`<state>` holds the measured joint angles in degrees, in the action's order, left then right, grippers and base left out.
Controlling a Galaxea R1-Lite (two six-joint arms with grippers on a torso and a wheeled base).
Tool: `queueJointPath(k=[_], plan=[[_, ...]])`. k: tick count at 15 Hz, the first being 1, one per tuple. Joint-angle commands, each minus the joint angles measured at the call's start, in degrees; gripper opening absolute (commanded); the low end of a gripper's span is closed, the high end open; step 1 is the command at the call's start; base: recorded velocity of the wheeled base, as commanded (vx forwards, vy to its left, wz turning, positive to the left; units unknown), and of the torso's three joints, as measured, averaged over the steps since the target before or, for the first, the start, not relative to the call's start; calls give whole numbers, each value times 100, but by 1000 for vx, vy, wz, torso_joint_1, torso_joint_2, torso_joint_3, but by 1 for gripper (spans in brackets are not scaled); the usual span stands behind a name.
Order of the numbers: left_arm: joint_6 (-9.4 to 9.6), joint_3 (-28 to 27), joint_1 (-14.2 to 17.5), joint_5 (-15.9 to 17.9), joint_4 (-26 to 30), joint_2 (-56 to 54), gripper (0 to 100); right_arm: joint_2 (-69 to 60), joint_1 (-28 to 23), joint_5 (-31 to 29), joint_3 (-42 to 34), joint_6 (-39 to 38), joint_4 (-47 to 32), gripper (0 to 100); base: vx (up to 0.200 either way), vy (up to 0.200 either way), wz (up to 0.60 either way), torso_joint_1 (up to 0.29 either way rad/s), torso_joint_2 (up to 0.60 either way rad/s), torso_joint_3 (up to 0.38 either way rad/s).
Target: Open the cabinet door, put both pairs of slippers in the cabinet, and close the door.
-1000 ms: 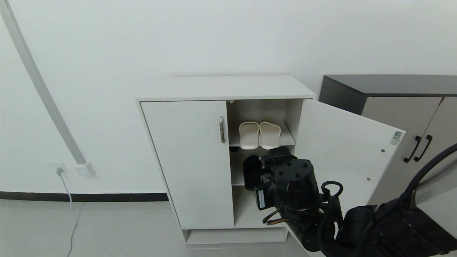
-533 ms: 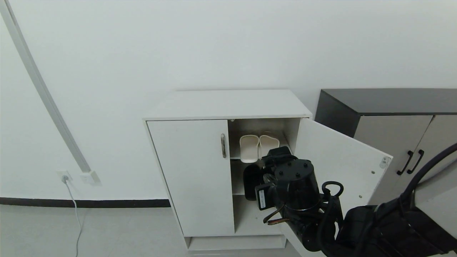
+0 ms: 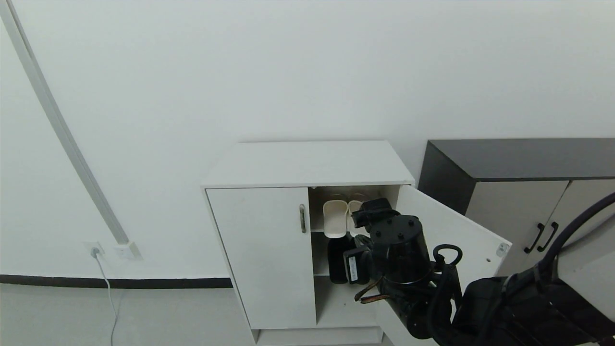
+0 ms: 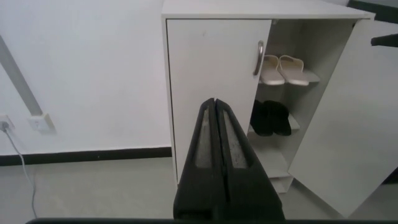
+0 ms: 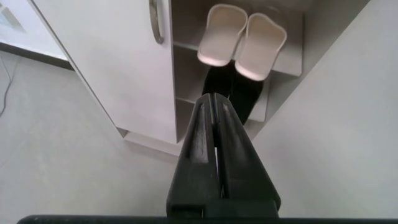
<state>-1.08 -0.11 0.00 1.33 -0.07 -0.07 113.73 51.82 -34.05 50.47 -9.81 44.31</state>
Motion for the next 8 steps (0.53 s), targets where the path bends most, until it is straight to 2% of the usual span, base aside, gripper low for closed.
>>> queueJointPath(k=[1,5,8], plan=[[-6,-7,0,-1,-1,7,0,-8,3,3,-2,-3,7,0,0,0,0,242,-564,-330],[-32,2,0,-1,-1,7,0,-8,-32,-5,-11,-12,7,0,0,0,0,264,-591,-332],[-32,2,0,-1,-1,7,0,18,-93,-5,-2,-3,7,0,0,0,0,212,-476,-263]])
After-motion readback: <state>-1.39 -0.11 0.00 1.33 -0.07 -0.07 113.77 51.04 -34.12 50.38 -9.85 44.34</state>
